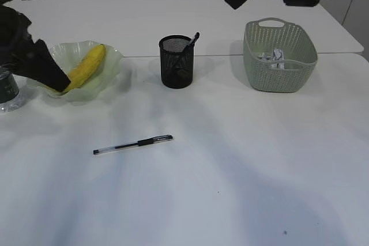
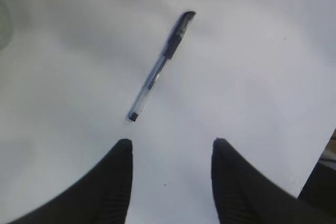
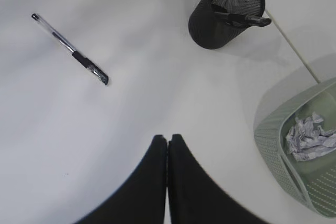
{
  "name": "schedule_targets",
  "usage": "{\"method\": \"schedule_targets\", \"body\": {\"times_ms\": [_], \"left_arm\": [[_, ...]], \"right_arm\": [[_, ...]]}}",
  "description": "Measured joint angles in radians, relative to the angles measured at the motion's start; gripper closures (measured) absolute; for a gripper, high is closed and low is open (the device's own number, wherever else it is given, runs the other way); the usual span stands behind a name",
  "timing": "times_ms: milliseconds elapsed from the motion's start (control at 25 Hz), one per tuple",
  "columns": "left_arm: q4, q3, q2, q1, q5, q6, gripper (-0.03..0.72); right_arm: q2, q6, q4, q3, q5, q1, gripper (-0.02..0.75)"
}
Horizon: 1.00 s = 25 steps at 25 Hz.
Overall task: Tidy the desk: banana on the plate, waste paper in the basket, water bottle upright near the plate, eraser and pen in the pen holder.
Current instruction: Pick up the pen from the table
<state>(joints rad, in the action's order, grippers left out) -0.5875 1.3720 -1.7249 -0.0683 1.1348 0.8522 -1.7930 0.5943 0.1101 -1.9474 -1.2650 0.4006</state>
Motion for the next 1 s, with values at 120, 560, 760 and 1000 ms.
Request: {"method": "schedule_targets", "body": {"times_ms": [120,560,760,1000], "left_arm": [[0.047,0.009,-0.019,-0.043,0.003,0.022,0.348],[0.132,0.009,-0.040,-0.065,-0.153,0.032,0.349],[0.148,0.009,-0.040,-0.065,-0.190,0.032,0.359],[0.013,0.009,-0.040,-0.065,-0.222,0.032,0.393]], "right_arm": [[-0.036,0.014,-0.005,0.000,0.002,0.000,0.745],[-0.164,0.019,-0.035,0.001,0.012,0.000,0.745],[-0.166,0.019,-0.037,0.001,0.014,0.000,0.745],[-0.166,0.019,-0.037,0.001,0.014,0.000,0.745]]}}
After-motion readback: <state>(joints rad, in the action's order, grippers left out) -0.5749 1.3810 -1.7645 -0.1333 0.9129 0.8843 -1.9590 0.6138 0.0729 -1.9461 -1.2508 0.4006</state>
